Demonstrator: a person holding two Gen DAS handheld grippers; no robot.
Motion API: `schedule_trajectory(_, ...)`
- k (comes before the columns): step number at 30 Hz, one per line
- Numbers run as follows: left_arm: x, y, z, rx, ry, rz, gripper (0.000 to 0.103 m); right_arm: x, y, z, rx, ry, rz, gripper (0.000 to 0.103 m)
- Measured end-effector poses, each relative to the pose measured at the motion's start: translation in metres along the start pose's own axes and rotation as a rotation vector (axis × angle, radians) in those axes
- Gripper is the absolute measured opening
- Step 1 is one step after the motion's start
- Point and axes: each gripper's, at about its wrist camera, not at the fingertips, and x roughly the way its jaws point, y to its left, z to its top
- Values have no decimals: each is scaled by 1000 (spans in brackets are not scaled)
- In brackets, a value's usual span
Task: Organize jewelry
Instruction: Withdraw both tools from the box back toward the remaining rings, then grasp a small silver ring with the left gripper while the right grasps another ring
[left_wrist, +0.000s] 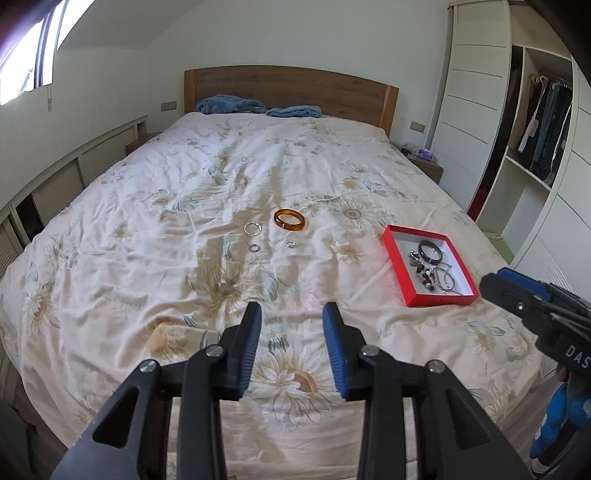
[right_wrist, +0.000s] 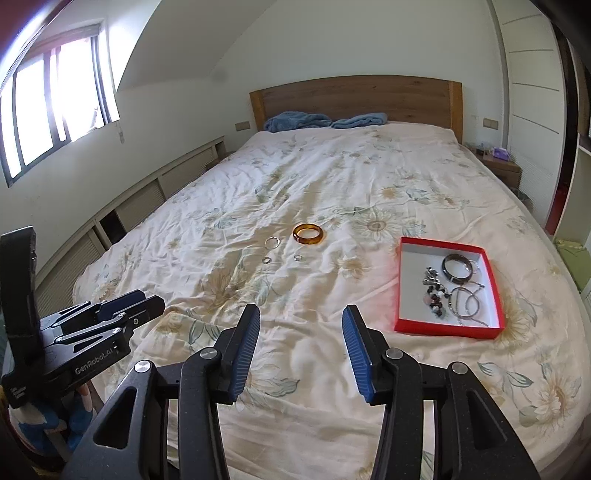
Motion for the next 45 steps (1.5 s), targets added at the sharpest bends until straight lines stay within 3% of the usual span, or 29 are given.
schedule_trajectory(5, 23, 3, 9, 13, 12, 35, 33, 30, -2, 7, -8, 16, 20, 46)
schedule_trajectory(11, 79, 17, 15, -6, 66, 51, 33, 77, -7, 16, -21, 52, 36, 43)
schedule_trajectory(16, 141, 32, 22, -35, 96, 21, 33, 136, -15, 27, -48, 110, 49, 40)
schedule_trajectory(25, 252, 50, 61, -13, 68, 18, 33, 259, -30, 56, -46, 180, 108, 34)
schedule_trajectory(33, 332, 67, 64, 1, 109, 32, 33, 348, -31, 67, -65, 208, 166, 34)
schedule_trajectory(43, 365, 80, 49, -26, 156, 2, 31, 395, -22, 58, -103, 250, 211, 34)
schedule_trajectory(45, 367, 81, 48, -31, 157, -3, 25, 400, -18, 57, -118, 256, 211, 34)
